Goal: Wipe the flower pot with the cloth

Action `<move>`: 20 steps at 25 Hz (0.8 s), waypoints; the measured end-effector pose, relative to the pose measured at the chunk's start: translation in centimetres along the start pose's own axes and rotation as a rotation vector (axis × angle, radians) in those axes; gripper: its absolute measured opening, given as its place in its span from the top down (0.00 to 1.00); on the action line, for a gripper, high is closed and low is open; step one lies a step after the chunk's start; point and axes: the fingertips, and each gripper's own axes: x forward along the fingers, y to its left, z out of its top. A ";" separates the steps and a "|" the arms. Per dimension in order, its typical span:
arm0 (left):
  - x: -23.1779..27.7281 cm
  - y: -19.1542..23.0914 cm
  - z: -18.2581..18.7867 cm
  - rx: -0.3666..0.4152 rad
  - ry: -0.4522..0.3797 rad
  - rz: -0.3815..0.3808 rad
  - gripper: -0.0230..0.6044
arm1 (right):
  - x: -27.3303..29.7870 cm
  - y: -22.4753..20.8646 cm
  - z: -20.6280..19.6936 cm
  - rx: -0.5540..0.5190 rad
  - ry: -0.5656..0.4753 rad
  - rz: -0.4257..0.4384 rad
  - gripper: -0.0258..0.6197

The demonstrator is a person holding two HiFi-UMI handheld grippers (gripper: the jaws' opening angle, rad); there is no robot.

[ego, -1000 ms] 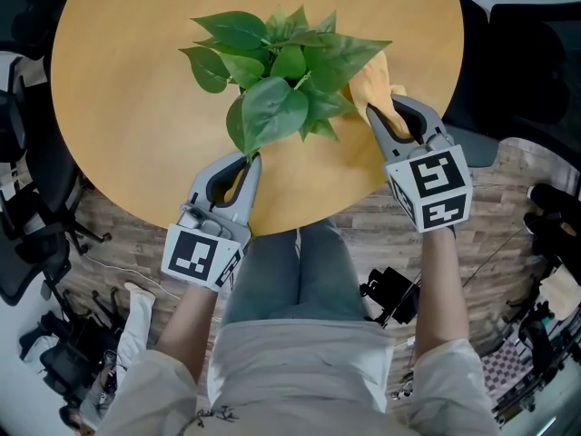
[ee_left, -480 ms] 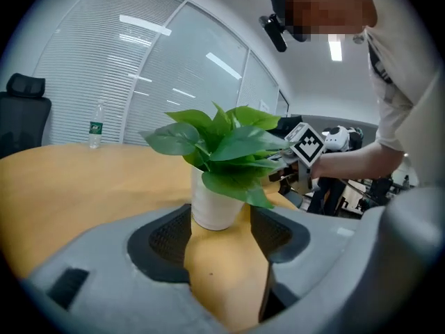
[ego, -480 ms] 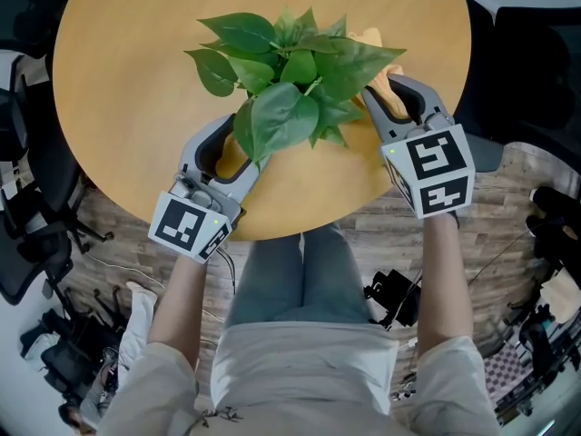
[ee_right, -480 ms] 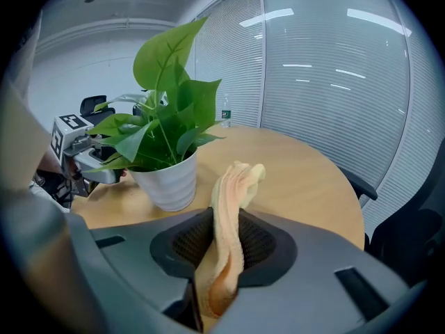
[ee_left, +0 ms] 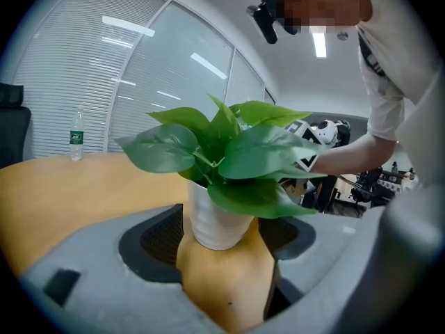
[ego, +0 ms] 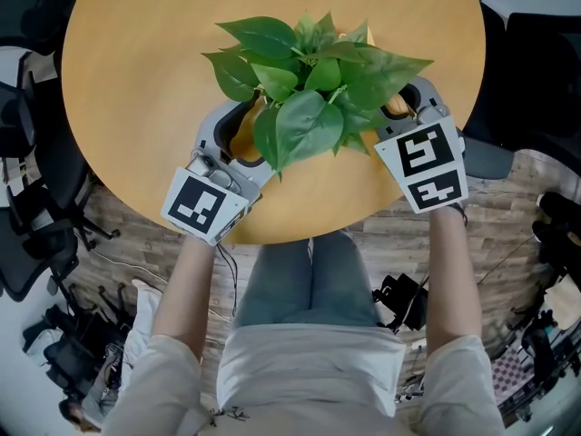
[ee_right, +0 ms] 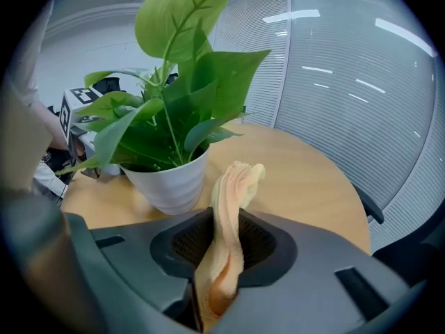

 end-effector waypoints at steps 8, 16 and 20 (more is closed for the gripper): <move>0.7 -0.8 0.4 0.013 -0.003 -0.019 0.44 | 0.3 1.9 0.7 -0.098 -0.001 0.047 0.82; 0.8 -0.8 0.3 -0.003 -0.004 0.003 0.44 | 0.1 3.5 0.7 -0.138 -0.002 0.056 0.82; 1.0 -0.8 0.3 -0.009 -0.006 0.016 0.44 | -0.2 3.8 0.5 -0.137 -0.002 0.054 0.82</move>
